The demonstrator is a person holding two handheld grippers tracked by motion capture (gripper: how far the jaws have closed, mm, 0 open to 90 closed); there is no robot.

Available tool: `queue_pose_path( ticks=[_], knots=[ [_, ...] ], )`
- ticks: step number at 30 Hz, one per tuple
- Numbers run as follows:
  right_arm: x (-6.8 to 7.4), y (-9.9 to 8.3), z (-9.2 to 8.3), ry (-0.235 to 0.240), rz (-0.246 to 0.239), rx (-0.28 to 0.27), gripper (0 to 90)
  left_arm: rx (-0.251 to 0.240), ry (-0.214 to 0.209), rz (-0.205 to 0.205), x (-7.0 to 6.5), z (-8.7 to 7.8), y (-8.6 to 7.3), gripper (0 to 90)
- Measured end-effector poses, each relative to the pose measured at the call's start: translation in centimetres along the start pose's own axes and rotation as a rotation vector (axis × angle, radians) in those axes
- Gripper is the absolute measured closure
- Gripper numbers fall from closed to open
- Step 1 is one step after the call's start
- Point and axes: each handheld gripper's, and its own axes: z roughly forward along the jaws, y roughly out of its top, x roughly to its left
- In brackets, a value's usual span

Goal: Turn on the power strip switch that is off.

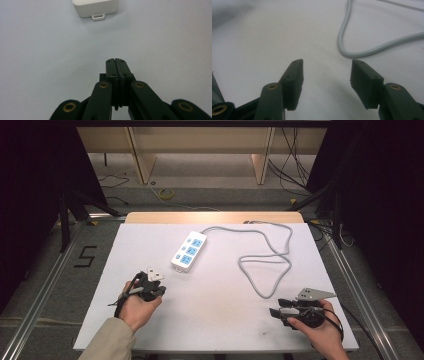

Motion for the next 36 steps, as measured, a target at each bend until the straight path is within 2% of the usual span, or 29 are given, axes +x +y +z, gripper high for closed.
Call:
queue_pose_path(
  ticks=[8, 36],
  knots=[
    [0.0, 0.0, 0.0, -0.002, 0.004, 0.001, 45.0, -0.003, 0.003, -0.008, 0.1, 0.2, 0.6, 89.6],
    [0.0, 0.0, -0.1, -0.001, 0.0, -0.001, 44.9, -0.005, 0.004, -0.001, -0.3, 1.1, 2.8, 89.6]
  ],
)
